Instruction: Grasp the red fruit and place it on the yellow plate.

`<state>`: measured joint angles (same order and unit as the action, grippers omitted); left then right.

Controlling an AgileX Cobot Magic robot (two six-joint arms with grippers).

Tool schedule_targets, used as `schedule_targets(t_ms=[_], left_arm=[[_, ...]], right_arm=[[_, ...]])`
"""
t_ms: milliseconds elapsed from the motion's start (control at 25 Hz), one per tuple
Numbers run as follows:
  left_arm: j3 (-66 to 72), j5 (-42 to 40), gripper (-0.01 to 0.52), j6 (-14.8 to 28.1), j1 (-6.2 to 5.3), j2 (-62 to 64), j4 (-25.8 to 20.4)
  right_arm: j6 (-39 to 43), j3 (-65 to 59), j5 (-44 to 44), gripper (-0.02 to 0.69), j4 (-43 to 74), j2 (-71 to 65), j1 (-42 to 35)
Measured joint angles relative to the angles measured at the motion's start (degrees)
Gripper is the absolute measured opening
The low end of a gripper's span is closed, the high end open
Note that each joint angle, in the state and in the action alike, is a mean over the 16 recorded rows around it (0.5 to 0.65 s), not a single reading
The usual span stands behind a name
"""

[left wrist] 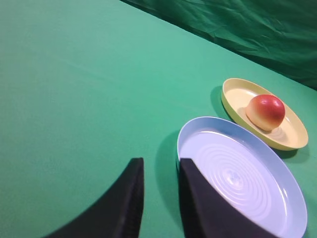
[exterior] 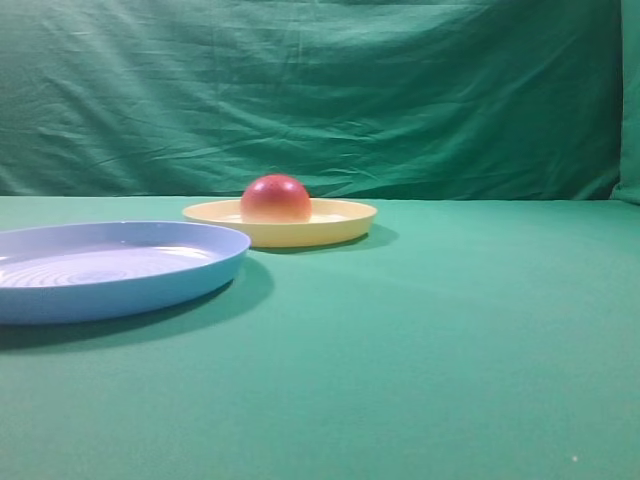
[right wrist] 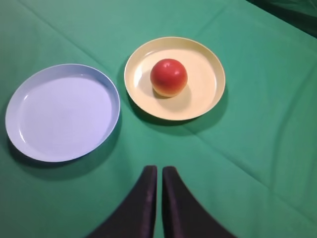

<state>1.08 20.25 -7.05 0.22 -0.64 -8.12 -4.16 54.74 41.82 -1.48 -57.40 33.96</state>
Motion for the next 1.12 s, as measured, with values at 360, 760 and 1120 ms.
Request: schedule_targets(t_ms=[360,760,1120], left_arm=[[0.00,0.00,0.157,0.00,0.00,0.00,0.00],[0.00,0.00,0.157,0.00,0.00,0.00,0.00],[0.00,0.00,0.157,0.00,0.00,0.00,0.00]], right_arm=[[0.00,-13.12,-2.58,0.000,-0.77,16.25,0.00],[0.00,-16.36,-1.10,0.000,1.06,25.25,-2.25],[0.00,-25.39,-7.22,0.000,2.55,36.46,-13.97]])
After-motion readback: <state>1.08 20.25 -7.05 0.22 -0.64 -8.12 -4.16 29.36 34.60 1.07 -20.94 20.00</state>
